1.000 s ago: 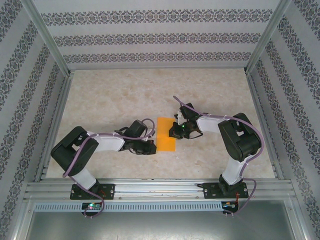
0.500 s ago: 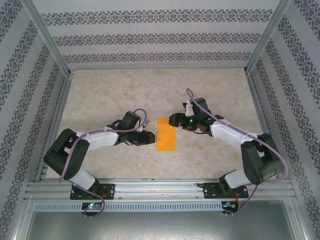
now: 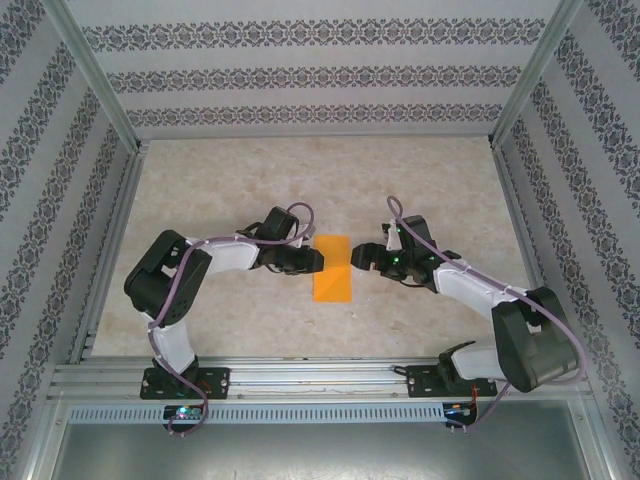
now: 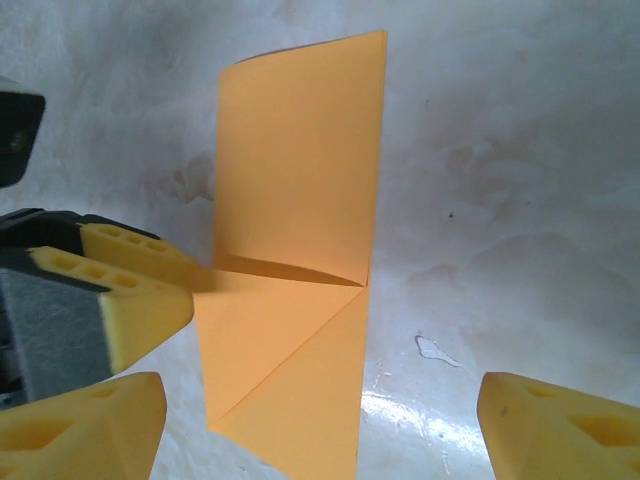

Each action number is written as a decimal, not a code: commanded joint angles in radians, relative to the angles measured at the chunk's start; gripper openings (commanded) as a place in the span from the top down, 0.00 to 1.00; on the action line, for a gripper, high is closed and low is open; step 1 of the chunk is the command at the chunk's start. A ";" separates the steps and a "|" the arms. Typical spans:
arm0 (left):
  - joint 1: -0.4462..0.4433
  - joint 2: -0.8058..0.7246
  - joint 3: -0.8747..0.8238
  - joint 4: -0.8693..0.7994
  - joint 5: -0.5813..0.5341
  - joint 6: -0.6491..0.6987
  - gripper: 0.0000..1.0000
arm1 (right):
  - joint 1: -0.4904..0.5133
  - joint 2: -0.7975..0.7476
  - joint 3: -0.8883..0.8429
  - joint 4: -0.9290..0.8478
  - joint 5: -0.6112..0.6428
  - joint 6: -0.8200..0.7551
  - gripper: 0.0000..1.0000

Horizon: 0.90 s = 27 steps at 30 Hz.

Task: Fold a paper plane with a square sheet of paper (fold left side to right side)

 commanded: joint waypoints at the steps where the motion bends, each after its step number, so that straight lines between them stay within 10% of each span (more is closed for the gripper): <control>1: 0.016 0.022 0.022 0.022 0.047 0.016 0.73 | -0.014 -0.020 -0.015 0.016 -0.013 -0.013 0.19; 12: 0.016 -0.084 -0.060 0.095 0.000 -0.016 0.94 | -0.008 0.054 -0.051 0.239 -0.182 0.107 0.32; 27: 0.015 -0.153 -0.156 0.231 -0.025 -0.094 0.98 | 0.111 0.287 -0.048 0.645 -0.145 0.298 0.35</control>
